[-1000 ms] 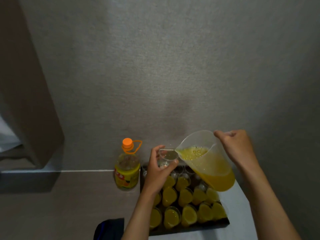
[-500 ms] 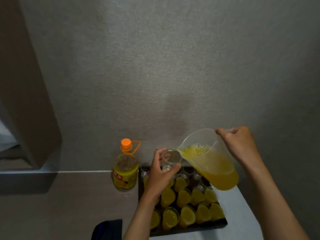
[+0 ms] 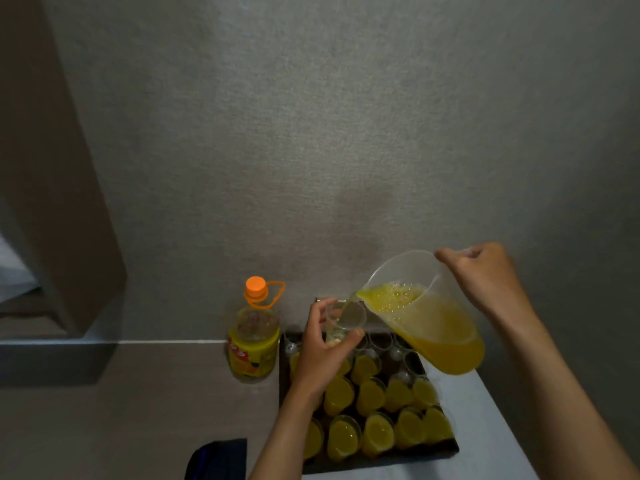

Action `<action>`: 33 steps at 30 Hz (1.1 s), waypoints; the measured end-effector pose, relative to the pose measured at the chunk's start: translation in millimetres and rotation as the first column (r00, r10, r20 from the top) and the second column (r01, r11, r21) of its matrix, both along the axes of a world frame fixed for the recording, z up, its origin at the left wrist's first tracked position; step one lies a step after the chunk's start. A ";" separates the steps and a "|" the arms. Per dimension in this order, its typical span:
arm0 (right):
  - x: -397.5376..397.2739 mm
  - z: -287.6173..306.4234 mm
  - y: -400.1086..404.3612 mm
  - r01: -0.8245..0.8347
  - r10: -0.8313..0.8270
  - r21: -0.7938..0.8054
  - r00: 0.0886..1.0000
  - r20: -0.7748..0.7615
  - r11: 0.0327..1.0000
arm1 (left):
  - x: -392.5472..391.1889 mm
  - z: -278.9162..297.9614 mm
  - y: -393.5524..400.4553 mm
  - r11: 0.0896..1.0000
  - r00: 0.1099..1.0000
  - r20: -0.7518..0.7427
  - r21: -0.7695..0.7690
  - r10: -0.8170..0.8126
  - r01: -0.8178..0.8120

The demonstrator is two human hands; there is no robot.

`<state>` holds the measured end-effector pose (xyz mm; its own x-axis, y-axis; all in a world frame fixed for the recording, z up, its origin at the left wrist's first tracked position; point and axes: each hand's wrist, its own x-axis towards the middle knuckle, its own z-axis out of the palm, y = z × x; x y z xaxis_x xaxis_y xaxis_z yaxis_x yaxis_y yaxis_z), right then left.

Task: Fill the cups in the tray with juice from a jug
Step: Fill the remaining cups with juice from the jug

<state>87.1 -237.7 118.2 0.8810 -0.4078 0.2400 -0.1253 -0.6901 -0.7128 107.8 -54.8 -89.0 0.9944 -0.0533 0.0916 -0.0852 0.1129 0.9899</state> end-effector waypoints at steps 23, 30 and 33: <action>10.7 17.3 12.4 -0.038 0.038 -0.028 0.999 -0.005 0.999 | 3.2 -12.7 8.7 0.998 0.998 -0.010 -0.015 0.060 -0.060; 11.0 19.6 16.5 -0.051 0.052 -0.041 0.999 0.013 0.998 | 4.1 -13.1 11.5 0.997 0.997 -0.008 -0.024 0.075 -0.075; 12.5 20.4 17.2 -0.061 0.061 -0.041 0.998 0.019 0.997 | 4.7 -12.7 11.8 0.996 0.997 0.011 -0.029 0.082 -0.082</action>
<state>99.6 -220.5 138.6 0.8987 -0.3431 0.2732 -0.0679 -0.7242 -0.6862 112.5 -43.0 -101.7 0.9941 0.0309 0.1044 -0.1076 0.1330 0.9853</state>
